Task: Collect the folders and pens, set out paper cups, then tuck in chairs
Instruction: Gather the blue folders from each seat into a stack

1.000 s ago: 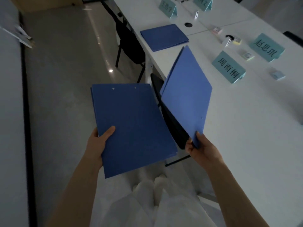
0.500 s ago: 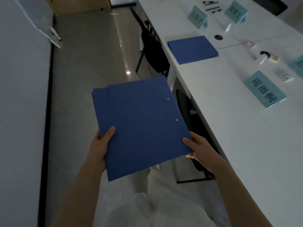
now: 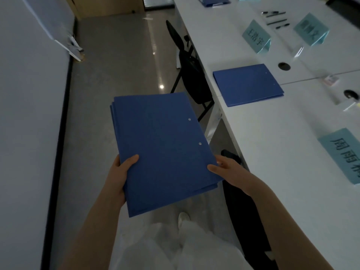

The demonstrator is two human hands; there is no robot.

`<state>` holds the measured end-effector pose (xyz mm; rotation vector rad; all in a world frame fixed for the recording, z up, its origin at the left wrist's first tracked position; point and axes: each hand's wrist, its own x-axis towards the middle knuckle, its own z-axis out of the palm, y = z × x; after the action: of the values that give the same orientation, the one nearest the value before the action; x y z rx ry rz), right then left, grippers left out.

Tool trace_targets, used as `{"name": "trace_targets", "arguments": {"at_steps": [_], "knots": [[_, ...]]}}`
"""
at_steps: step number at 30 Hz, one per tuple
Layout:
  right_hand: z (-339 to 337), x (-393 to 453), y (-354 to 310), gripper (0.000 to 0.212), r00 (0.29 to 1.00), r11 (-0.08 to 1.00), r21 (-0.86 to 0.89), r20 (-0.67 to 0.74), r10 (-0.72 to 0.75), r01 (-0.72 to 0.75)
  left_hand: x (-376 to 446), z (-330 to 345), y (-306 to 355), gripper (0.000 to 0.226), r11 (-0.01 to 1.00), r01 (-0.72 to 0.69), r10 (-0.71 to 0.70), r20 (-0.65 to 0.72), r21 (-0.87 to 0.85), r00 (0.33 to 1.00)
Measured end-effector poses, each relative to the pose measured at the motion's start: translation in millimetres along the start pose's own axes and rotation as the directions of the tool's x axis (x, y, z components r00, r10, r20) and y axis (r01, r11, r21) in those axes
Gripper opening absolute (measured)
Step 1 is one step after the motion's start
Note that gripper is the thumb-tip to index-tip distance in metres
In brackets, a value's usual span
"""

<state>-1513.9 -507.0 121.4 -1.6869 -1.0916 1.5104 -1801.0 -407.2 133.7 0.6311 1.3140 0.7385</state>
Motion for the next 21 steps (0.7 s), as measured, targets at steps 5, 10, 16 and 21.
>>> {"name": "trace_targets", "arguments": {"at_steps": [5, 10, 16, 21], "knots": [[-16, 58, -17, 0.035, 0.983, 0.957, 0.26, -0.097, 0.157, -0.127, 51, 17, 30, 0.042, 1.0, 0.003, -0.003, 0.04, -0.002, 0.999], [-16, 131, -36, 0.058, 0.949, 0.9, 0.355, -0.091, 0.301, -0.252, 113, 29, 67, 0.045, 0.998, 0.058, -0.058, 0.104, 0.002, 0.993], [-14, 211, -85, 0.045, 0.912, 0.928, 0.275, -0.254, 0.323, -0.252, 200, 43, 136, 0.041, 0.995, 0.085, -0.091, 0.125, 0.055, 0.988], [-32, 266, -131, 0.044, 0.872, 0.926, 0.318, -0.371, 0.32, -0.205, 265, 68, 197, 0.029, 0.986, 0.059, -0.083, 0.155, 0.153, 0.984]]}}
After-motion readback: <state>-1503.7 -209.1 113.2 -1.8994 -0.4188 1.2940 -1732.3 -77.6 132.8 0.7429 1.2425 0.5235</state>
